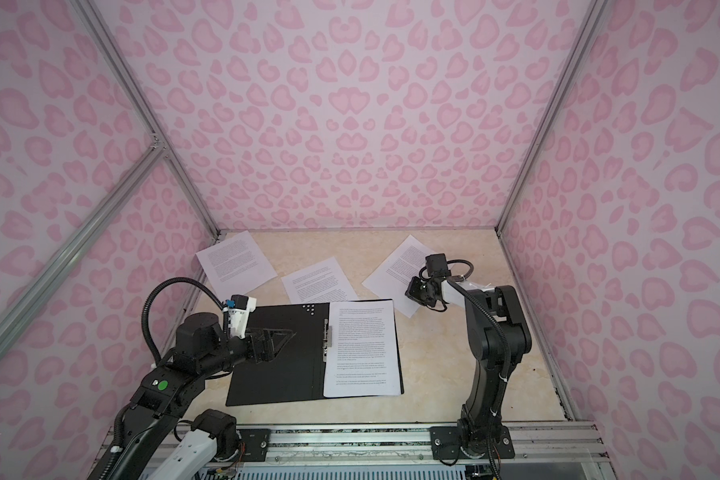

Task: Put the files into the folder
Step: 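Move the right gripper to a loose white sheet and pinch its edge, then drag the sheet toward the robot with the right gripper while the left gripper reaches over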

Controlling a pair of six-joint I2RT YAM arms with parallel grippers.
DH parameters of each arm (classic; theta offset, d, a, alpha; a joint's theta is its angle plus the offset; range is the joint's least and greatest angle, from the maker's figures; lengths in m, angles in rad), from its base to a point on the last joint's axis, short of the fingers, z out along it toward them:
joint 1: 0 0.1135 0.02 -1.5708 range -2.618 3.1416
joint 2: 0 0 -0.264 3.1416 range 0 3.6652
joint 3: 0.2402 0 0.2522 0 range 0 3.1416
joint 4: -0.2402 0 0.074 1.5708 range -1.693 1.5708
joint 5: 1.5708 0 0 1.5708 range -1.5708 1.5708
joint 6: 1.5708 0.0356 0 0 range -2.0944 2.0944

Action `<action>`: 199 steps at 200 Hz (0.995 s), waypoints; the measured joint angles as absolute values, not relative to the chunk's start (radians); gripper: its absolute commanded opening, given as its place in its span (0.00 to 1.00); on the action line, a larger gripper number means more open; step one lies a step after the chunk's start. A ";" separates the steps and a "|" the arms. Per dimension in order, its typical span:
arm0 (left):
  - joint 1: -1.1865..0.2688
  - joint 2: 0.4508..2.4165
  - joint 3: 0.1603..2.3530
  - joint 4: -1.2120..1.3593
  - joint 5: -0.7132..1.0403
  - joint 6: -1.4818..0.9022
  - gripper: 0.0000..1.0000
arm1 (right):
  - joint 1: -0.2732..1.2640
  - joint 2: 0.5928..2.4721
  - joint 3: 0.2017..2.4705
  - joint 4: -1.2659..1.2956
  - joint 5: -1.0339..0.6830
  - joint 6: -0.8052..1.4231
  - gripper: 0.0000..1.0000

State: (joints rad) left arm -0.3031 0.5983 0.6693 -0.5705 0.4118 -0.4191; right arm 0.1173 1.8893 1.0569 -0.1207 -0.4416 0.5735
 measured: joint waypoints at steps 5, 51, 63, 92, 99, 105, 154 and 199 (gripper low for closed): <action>-0.303 0.599 0.669 -0.570 0.411 -0.419 0.97 | 0.108 1.874 1.038 -0.118 -0.434 0.587 0.26; -0.303 0.631 0.669 -0.570 0.412 -0.420 0.98 | -0.039 1.687 0.788 -0.049 -0.396 0.636 0.28; -0.307 0.638 0.669 -0.570 0.412 -0.423 0.98 | -0.097 1.617 0.711 -0.039 -0.402 0.645 0.31; -0.329 0.658 0.669 -0.570 0.413 -0.427 0.98 | -0.185 1.464 0.607 -0.100 -0.368 0.627 0.41; -0.337 0.664 0.669 -0.569 0.416 -0.429 0.98 | -0.189 1.441 0.608 -0.127 -0.359 0.614 0.44; -0.347 0.670 0.669 -0.568 0.419 -0.437 0.98 | -0.189 1.425 0.613 -0.146 -0.358 0.608 0.46; -0.508 0.688 0.597 -0.473 0.413 -0.517 0.98 | -0.191 1.444 0.718 -0.190 -0.367 0.580 0.54; -0.786 0.783 0.545 -0.346 0.297 -0.620 0.98 | -0.101 1.638 0.978 -0.274 -0.224 0.572 0.55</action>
